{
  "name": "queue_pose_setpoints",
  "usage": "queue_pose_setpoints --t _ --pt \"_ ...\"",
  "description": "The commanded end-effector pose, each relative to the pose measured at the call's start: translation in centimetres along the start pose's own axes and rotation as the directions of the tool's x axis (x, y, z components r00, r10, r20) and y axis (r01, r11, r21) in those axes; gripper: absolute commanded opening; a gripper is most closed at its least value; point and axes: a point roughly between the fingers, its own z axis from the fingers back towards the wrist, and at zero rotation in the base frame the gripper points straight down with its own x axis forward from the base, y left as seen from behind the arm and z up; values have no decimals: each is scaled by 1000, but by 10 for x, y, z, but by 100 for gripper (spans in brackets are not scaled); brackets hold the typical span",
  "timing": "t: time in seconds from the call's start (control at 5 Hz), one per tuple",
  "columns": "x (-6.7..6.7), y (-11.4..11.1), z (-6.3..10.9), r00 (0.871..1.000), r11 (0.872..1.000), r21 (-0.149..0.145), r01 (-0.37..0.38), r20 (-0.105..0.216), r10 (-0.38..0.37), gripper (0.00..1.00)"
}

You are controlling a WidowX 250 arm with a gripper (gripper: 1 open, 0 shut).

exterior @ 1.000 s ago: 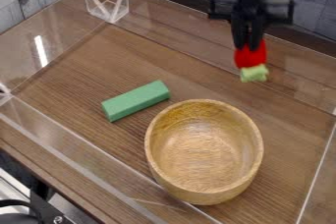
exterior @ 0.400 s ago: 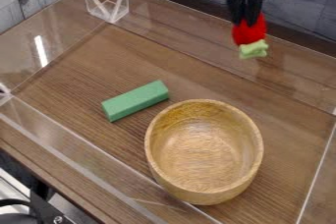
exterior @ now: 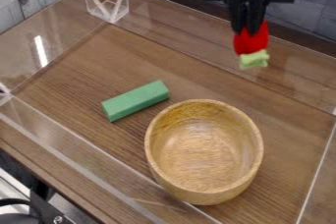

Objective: Move the red fruit to the left

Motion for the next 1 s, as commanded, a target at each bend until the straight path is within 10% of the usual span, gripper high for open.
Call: queue_pose_setpoints --t 0.0,0.8 --pt "5 -9 22 996 1000 -12 -6 87 6 0" --pt "23 10 8 994 995 -13 96 58 -95 0"
